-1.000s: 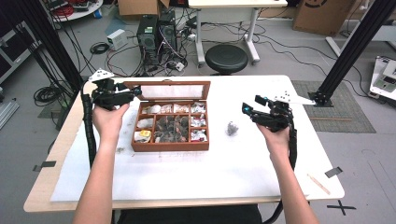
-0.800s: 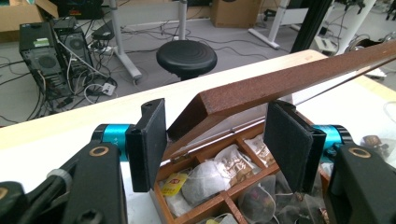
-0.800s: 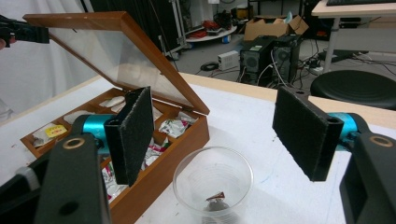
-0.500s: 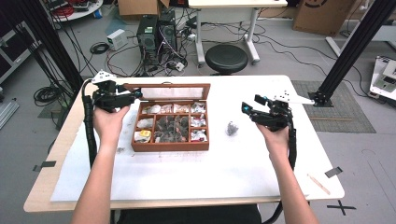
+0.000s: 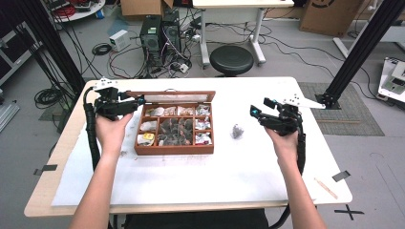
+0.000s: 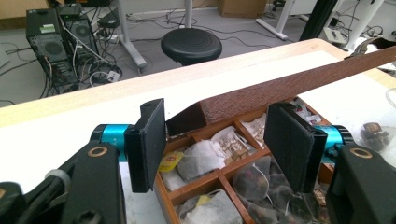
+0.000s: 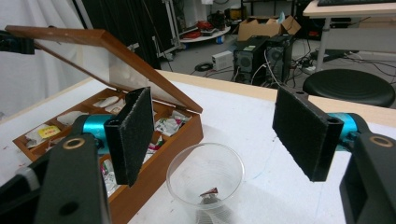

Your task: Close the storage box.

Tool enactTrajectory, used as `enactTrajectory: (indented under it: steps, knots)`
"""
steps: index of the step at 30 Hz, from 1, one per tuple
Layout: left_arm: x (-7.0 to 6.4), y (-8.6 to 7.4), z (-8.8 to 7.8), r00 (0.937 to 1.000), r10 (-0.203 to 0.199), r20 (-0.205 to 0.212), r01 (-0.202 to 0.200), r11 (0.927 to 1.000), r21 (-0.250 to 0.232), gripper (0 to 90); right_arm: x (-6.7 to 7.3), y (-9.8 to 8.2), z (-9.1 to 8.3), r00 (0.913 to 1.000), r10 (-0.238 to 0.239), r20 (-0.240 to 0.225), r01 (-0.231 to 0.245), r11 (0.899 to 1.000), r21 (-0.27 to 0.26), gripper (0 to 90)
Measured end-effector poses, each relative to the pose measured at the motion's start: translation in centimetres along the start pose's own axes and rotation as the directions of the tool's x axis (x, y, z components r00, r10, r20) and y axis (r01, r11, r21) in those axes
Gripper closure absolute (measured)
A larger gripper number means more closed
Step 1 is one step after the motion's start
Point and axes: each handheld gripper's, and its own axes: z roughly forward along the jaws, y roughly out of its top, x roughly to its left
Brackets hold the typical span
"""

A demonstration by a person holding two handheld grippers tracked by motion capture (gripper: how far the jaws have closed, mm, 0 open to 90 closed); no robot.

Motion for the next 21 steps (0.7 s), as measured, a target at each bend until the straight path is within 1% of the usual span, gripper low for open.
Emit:
enactTrajectory:
  steps: [3, 8, 11, 18, 21]
  knots:
    - [0.0, -0.4, -0.2, 0.9998, -0.016, 0.009, 0.016, 0.9999, 0.002, 38.9, 0.1, 0.0, -0.1, 1.0000, 0.001, 0.004, -0.001, 1.000, 0.002, 30.0]
    - [-0.2, -1.1, -0.5, 0.9994, -0.032, 0.011, 0.032, 0.9994, 0.009, 38.8, 0.0, -0.1, -0.1, 1.0000, -0.001, 0.008, 0.001, 1.000, 0.005, 30.0]
    - [-0.2, -1.4, -0.6, 0.9986, -0.051, 0.015, 0.050, 0.9986, 0.015, 38.8, 0.1, -0.1, -0.1, 1.0000, 0.001, 0.010, -0.001, 1.000, 0.005, 30.0]
    - [-0.5, -2.3, -0.9, 0.9984, -0.055, 0.014, 0.055, 0.9982, 0.026, 38.8, 0.1, -0.1, -0.2, 0.9999, -0.001, 0.012, 0.001, 1.000, 0.004, 29.8]
    - [-0.6, -2.9, -1.1, 0.9976, -0.066, 0.020, 0.065, 0.9976, 0.023, 38.7, 0.1, -0.2, -0.2, 0.9999, 0.000, 0.014, 0.000, 1.000, 0.004, 29.8]
